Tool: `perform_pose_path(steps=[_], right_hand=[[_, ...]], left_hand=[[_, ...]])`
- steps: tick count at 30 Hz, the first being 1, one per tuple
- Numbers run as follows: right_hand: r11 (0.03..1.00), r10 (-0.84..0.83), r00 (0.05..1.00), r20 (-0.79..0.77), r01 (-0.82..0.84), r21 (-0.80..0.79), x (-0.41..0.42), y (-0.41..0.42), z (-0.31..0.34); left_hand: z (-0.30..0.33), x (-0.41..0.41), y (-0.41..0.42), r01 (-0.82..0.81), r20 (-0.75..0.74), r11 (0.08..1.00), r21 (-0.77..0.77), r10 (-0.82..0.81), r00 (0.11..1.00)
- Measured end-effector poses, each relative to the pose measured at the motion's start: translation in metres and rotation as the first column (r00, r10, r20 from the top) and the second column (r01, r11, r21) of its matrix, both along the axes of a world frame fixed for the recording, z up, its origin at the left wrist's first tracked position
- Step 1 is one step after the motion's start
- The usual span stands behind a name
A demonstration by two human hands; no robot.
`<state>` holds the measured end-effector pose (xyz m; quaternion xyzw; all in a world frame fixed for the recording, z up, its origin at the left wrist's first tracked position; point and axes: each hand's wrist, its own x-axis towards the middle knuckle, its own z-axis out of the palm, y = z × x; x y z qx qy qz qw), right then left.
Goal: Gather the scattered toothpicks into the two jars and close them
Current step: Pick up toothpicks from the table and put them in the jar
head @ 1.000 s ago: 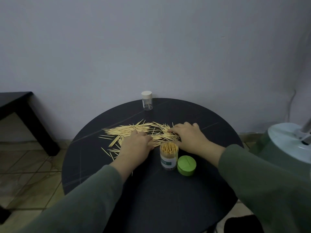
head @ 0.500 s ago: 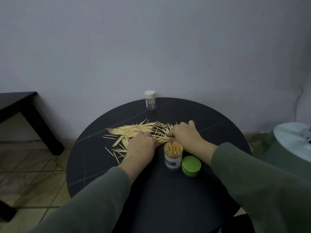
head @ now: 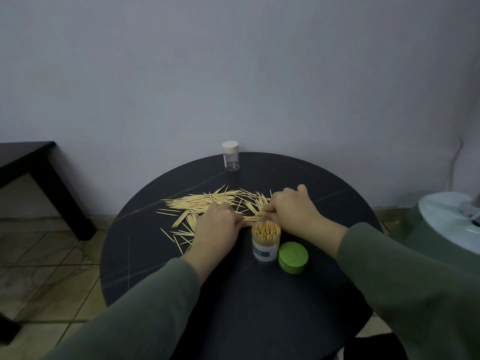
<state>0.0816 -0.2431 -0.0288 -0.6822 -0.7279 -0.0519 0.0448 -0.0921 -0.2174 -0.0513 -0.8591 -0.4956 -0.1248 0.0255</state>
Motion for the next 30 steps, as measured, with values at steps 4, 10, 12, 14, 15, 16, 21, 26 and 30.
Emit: perform_pose_path(steps=[4,10,12,14,15,16,21,26,30], right_hand=[[1.0,-0.02,0.999,-0.034,0.02,0.012,0.004,-0.005,0.004],[0.999,-0.035,0.997,-0.069,0.036,0.013,0.008,-0.015,0.007],[0.999,-0.052,0.988,-0.142,0.054,0.01,0.009,-0.017,0.008],[0.997,-0.069,0.967,-0.244,0.077,0.02,0.011,-0.02,0.011],[0.995,-0.083,0.95,-0.3,0.093,0.021,0.012,-0.021,0.011],[0.993,-0.098,0.931,-0.35,0.113,0.022,0.013,-0.021,0.012],[0.979,-0.094,0.673,-0.734,0.196,0.055,0.014,-0.025,0.014],[0.978,-0.029,0.192,-0.981,0.206,0.012,0.003,-0.036,0.024],[0.979,0.003,0.011,-1.0,0.201,0.005,-0.006,-0.043,0.025]], left_hand=[[0.002,0.0,0.001,-0.003,0.026,1.0,-0.009,0.003,1.0],[-0.003,-0.001,0.003,-0.016,0.106,1.0,-0.016,0.017,0.994],[-0.003,-0.001,0.002,-0.02,0.16,1.0,-0.009,0.021,0.987],[0.0,-0.001,0.002,-0.024,0.211,1.0,-0.008,0.025,0.977],[0.002,-0.001,0.002,-0.029,0.232,0.999,-0.017,0.032,0.972],[0.005,-0.002,0.003,-0.036,0.261,0.999,-0.035,0.044,0.964],[0.021,-0.005,-0.001,-0.008,0.587,0.972,-0.237,0.15,0.795],[0.036,-0.002,-0.02,0.266,0.84,0.851,-0.452,0.307,0.447],[0.039,0.005,-0.033,0.396,0.852,0.762,-0.512,0.395,0.343]])
